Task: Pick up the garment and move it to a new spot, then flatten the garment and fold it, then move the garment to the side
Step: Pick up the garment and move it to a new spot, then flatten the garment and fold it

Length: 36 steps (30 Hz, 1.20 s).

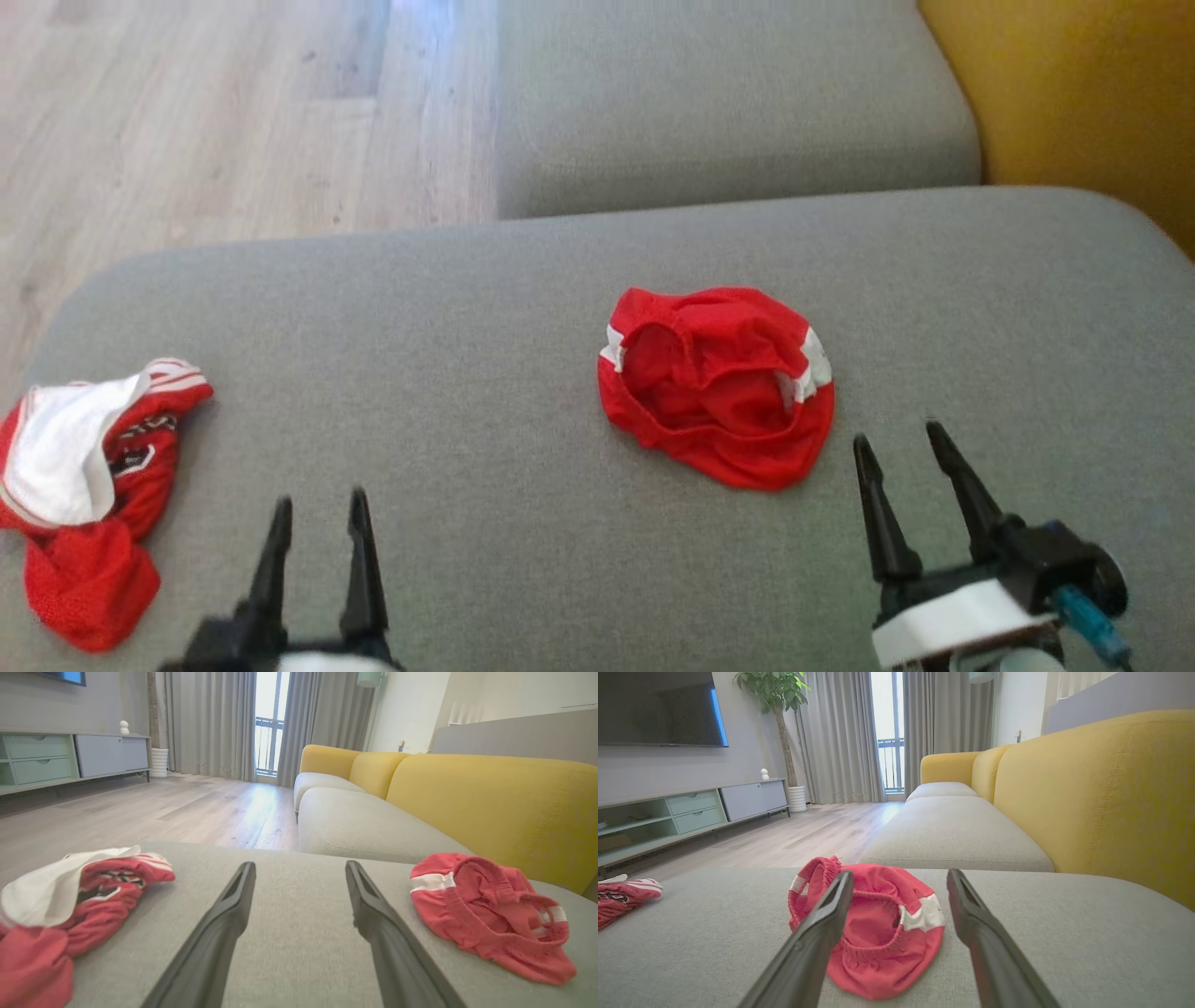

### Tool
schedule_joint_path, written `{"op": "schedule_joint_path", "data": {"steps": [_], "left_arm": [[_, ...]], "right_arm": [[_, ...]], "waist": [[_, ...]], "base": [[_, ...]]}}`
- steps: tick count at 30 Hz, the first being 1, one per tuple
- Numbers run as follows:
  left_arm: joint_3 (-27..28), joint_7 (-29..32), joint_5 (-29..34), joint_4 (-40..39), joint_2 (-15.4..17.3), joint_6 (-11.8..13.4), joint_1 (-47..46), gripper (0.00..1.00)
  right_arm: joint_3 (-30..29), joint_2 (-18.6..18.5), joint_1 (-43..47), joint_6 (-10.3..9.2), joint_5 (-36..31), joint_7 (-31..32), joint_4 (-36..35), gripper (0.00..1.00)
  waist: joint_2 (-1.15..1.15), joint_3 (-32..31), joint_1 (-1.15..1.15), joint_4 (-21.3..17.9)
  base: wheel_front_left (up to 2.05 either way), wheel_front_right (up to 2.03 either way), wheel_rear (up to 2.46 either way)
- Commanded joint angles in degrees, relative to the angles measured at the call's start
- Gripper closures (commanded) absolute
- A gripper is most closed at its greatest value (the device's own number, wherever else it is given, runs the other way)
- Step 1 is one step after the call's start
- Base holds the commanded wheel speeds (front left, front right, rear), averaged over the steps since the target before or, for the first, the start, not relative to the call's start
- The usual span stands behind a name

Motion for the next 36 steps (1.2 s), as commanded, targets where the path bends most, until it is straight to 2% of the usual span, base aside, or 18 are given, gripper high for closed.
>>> {"op": "schedule_joint_path", "data": {"steps": [1, 6, 13, 36], "left_arm": [[3.14, -0.55, 1.84, -2.97, -0.96, -1.00, -1.31, 0.00], [5.56, -0.55, 7.46, -5.73, -3.98, -4.22, 3.88, 0.00], [7.65, -0.55, 9.29, -6.01, -5.67, -5.42, 6.93, 0.00], [6.75, -0.55, 9.36, -5.46, -5.81, -5.09, 6.13, 0.00]], "right_arm": [[1.03, -0.14, -0.96, -0.04, 0.30, -0.52, -1.49, 0.00], [1.27, -0.14, 0.65, -0.04, 1.46, -0.52, -0.79, 0.00], [1.65, -0.14, 1.21, -0.04, 1.84, -0.52, -0.41, 0.00], [1.94, -0.14, 1.07, -0.04, 2.31, -0.52, 0.21, 0.00]], "waist": [[0.00, -0.60, 0.01, 0.43], [0.00, -1.67, 0.01, 0.77], [0.00, -2.25, 0.01, 1.17], [0.00, -2.10, 0.01, 0.14]], "base": [[0.00, 0.00, 0.00], [0.00, 0.00, 0.00], [0.00, 0.00, 0.00], [0.00, 0.00, 0.00]]}}
